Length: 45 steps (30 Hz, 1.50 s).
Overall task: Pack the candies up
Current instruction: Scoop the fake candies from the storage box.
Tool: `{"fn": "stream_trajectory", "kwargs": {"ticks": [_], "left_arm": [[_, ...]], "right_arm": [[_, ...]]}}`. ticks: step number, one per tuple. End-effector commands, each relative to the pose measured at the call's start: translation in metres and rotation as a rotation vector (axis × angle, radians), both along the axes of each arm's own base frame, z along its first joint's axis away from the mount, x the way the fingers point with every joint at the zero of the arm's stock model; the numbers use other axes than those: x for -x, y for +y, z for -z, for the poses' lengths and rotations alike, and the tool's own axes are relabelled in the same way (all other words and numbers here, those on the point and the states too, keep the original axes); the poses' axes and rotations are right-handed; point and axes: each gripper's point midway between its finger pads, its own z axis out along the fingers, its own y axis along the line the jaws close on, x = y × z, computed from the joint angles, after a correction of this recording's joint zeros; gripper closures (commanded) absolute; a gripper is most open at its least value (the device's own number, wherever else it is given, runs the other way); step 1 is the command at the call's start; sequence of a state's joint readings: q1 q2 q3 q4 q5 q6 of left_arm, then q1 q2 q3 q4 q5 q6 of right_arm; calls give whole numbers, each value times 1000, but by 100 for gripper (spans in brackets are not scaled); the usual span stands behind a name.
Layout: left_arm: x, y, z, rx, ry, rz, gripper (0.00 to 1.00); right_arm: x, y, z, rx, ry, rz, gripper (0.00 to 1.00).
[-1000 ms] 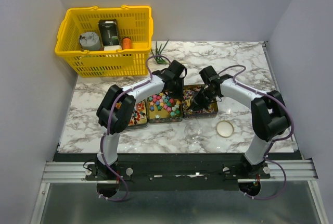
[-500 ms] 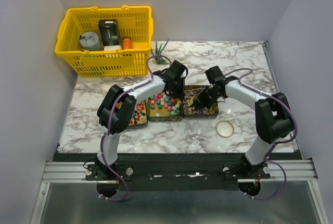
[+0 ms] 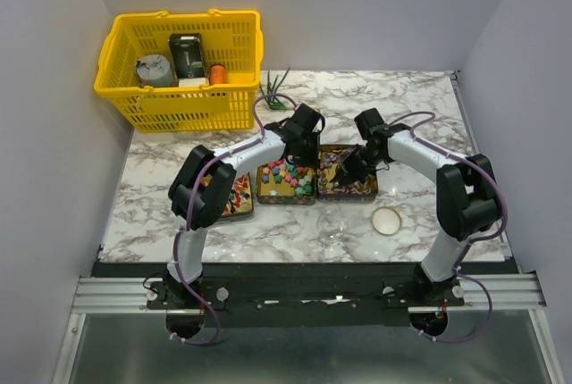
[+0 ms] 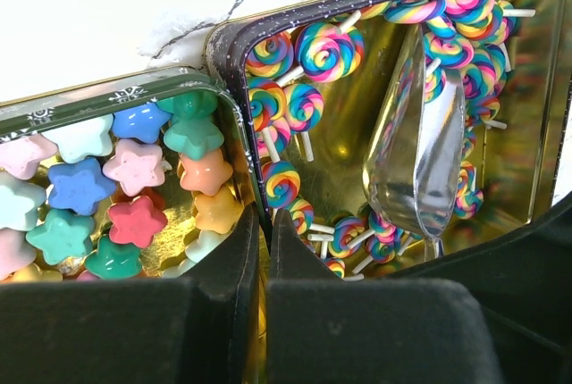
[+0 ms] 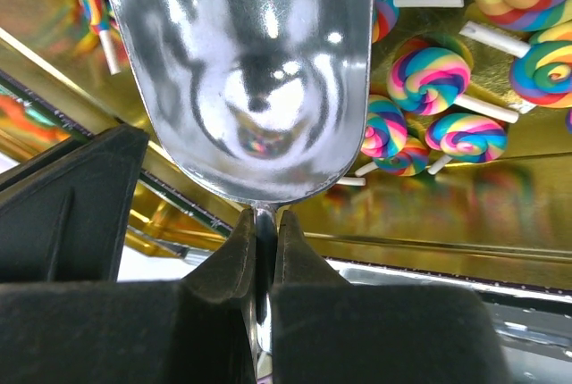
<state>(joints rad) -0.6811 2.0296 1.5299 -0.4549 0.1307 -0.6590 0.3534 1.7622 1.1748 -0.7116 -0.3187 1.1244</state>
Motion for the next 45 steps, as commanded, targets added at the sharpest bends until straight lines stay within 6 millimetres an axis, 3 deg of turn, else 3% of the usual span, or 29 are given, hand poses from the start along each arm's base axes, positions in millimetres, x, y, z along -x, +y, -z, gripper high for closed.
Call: {"fn": "stream_trajectory", "kwargs": {"ticks": [1, 6, 11, 15, 23, 26, 31, 34, 40, 45], "left_arm": [[32, 57, 47, -236, 146, -7, 100], [32, 52, 50, -216, 169, -28, 100], [26, 52, 47, -205, 168, -79, 100], [18, 58, 42, -223, 135, -119, 100], [11, 62, 39, -228, 98, -161, 100], [11, 62, 38, -224, 96, -171, 100], [10, 66, 36, -232, 85, -197, 100], [8, 68, 32, -239, 73, -209, 100], [12, 75, 32, -258, 72, -217, 100], [18, 77, 35, -262, 83, -199, 100]], "right_arm": [[1, -107, 54, 452, 116, 172, 100], [7, -64, 38, 298, 103, 109, 100], [39, -14, 35, 156, 173, 72, 100], [57, 3, 33, 71, 233, 104, 100], [40, 39, -10, -168, 204, 183, 100], [34, 44, -27, -182, 173, 172, 99], [36, 44, -33, -193, 186, 210, 100], [43, 38, -25, -174, 211, 241, 100], [60, 8, 11, -26, 246, 277, 99], [57, -23, 36, 112, 213, 257, 100]]}}
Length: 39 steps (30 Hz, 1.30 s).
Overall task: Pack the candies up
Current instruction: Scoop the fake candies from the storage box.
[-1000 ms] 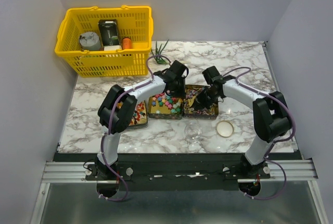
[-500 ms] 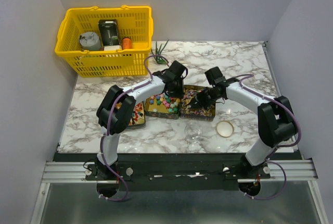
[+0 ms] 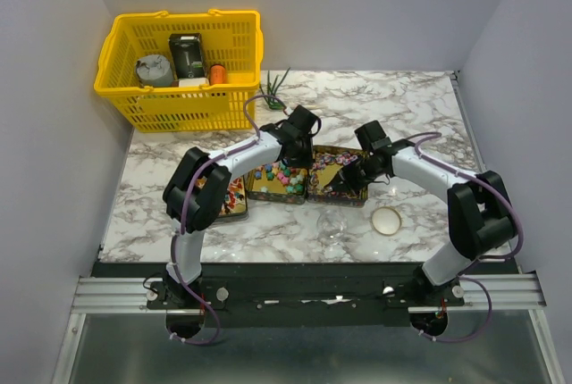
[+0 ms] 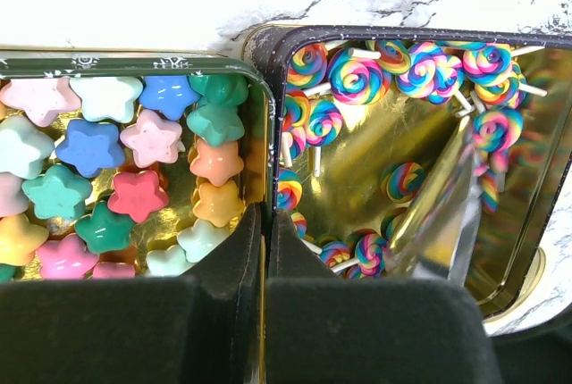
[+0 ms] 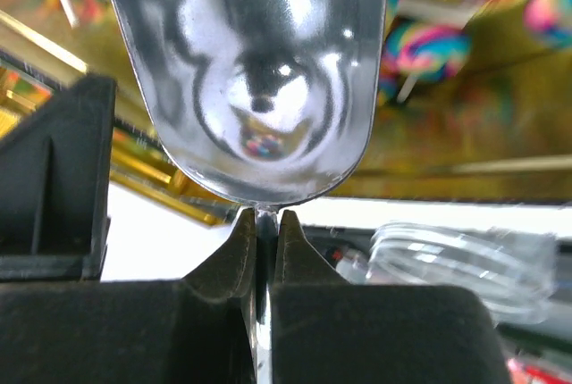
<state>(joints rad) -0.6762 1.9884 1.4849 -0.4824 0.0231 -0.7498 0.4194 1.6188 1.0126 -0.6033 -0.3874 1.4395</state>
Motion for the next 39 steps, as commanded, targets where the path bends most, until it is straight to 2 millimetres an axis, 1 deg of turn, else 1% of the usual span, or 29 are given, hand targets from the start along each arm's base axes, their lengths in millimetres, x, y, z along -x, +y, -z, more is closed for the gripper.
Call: {"fn": "stream_trajectory", "kwargs": {"ticks": [1, 3, 5, 7, 8, 9, 10, 11, 12, 14, 15, 16, 18, 19, 21, 22, 23, 24, 25, 27, 32, 33, 35, 36, 37, 39], "left_arm": [[20, 55, 34, -205, 90, -49, 100], [22, 54, 37, -205, 100, -31, 100], [25, 54, 40, -210, 106, -4, 100], [29, 55, 45, -215, 121, 13, 100], [30, 55, 46, -217, 125, 21, 100], [32, 55, 48, -220, 131, 30, 100], [34, 55, 50, -222, 137, 35, 100], [34, 55, 50, -220, 134, 40, 100], [36, 54, 51, -224, 136, 53, 100], [37, 53, 51, -223, 140, 65, 100], [38, 53, 52, -223, 144, 70, 100], [38, 51, 51, -221, 141, 79, 100], [40, 50, 53, -219, 148, 91, 100], [40, 49, 53, -220, 147, 98, 100], [40, 49, 55, -223, 150, 102, 100], [40, 49, 55, -223, 150, 103, 100], [41, 49, 56, -228, 152, 107, 100], [41, 49, 57, -229, 153, 109, 100], [44, 46, 57, -213, 166, 121, 100], [45, 47, 59, -214, 170, 127, 100], [47, 46, 60, -212, 175, 139, 100], [46, 45, 59, -210, 172, 139, 100], [46, 44, 58, -207, 172, 138, 100], [45, 44, 58, -206, 173, 139, 100], [44, 42, 57, -203, 169, 137, 100], [43, 42, 56, -202, 170, 133, 100]], "right_arm": [[25, -57, 54, 259, 145, 14, 100], [20, -68, 62, 309, 137, -9, 100], [15, -79, 64, 349, 131, -55, 99], [11, -85, 70, 361, 119, -125, 99], [0, -85, 65, 363, 86, -142, 100], [-5, -84, 66, 368, 68, -177, 100], [-3, -90, 69, 399, 88, -231, 99], [-10, -91, 69, 416, 64, -261, 100], [-21, -90, 65, 423, 33, -283, 100], [-25, -95, 67, 450, 22, -358, 100], [-32, -96, 63, 467, 2, -366, 100], [-36, -98, 62, 477, -22, -407, 99], [-41, -99, 60, 489, -41, -433, 100], [-49, -98, 56, 492, -79, -481, 100], [-54, -101, 56, 513, -89, -516, 100], [-61, -100, 52, 516, -122, -553, 100], [-62, -101, 52, 518, -124, -571, 100], [-67, -106, 51, 551, -135, -579, 100], [-70, -105, 51, 556, -157, -607, 100], [-75, -108, 49, 577, -177, -628, 99], [-81, -110, 52, 614, -239, -729, 99], [-81, -114, 55, 650, -239, -743, 99], [-85, -111, 52, 673, -287, -782, 99], [-84, -116, 54, 709, -287, -788, 99], [-87, -114, 53, 728, -313, -804, 99], [-89, -120, 48, 783, -324, -800, 99]]}}
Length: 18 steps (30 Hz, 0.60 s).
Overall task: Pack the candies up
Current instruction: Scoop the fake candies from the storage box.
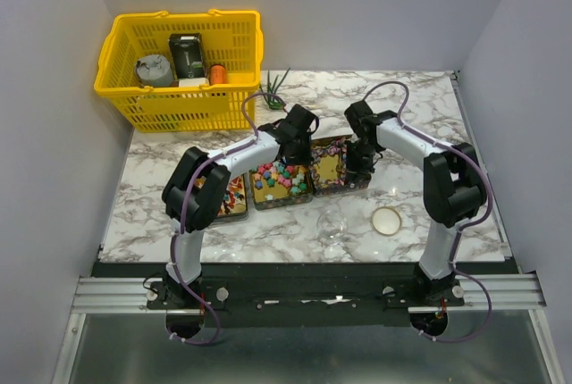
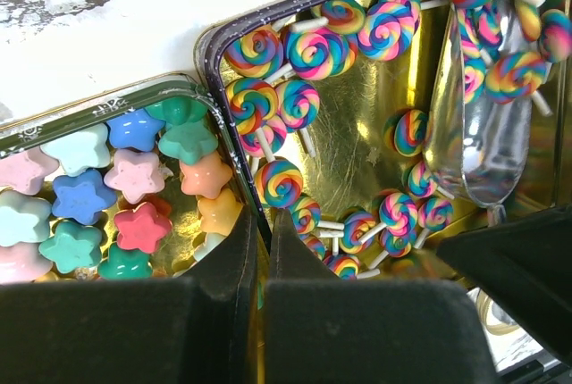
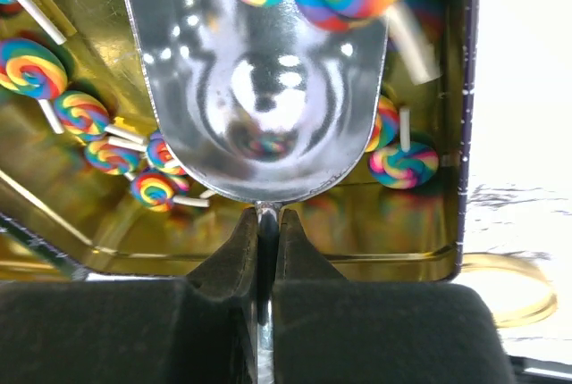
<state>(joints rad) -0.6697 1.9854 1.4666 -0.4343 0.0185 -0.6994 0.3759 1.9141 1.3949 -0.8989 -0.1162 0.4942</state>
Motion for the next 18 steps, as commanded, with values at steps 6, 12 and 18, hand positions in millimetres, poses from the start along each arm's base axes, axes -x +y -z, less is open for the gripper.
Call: {"fn": "stream_trajectory", "kwargs": {"ticks": [6, 12, 18], "left_arm": [[49, 39, 54, -196, 214, 89, 100], [43, 36, 49, -181, 214, 57, 100], [27, 29, 38, -157, 191, 28, 100]], "right_arm": [[-51, -62, 16, 357, -260, -28, 99], [-38, -53, 15, 304, -254, -97, 99], [-14, -44, 3, 218, -223, -124, 99]]}}
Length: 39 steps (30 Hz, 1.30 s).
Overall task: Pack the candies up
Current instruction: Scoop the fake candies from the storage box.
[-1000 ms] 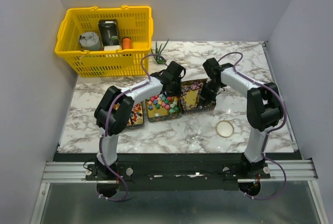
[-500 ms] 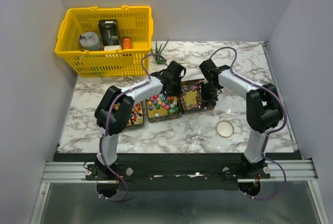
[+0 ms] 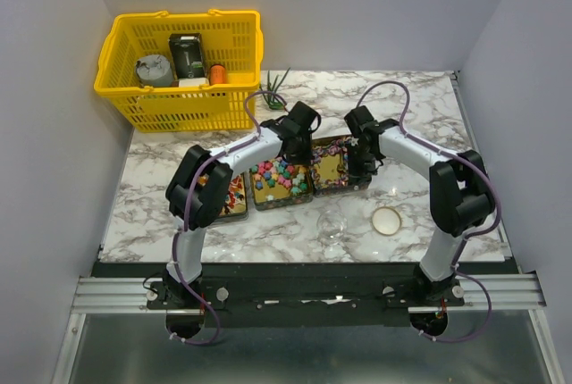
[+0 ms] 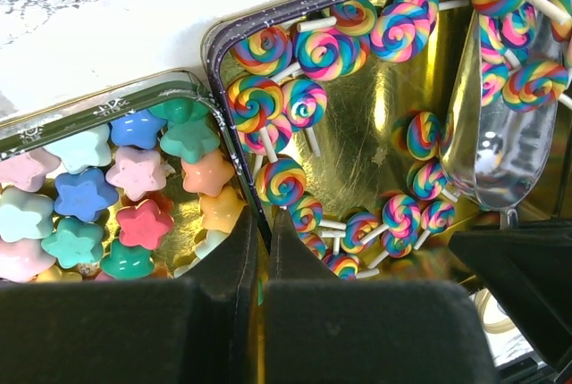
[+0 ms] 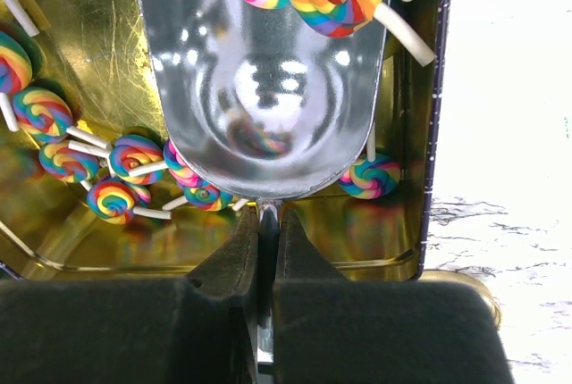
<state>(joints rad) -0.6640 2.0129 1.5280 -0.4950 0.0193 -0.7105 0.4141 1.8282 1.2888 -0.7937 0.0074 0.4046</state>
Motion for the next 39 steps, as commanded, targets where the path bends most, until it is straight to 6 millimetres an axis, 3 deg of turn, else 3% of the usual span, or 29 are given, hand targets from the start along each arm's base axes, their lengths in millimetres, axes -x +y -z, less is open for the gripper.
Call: {"fn": "stream_trajectory", "kwargs": {"ticks": [1, 11, 25, 39], "left_arm": [[29, 27, 38, -137, 163, 37, 100], [18, 26, 30, -127, 138, 6, 100], [19, 23, 32, -111, 134, 22, 100], [11, 22, 29, -121, 119, 11, 100]], "right_arm": [[-10, -31, 1, 120, -90, -22, 99], [11, -25, -13, 52, -83, -94, 99], [18, 10, -20, -126, -105, -233, 99], [36, 15, -23, -140, -162, -286, 99]]}}
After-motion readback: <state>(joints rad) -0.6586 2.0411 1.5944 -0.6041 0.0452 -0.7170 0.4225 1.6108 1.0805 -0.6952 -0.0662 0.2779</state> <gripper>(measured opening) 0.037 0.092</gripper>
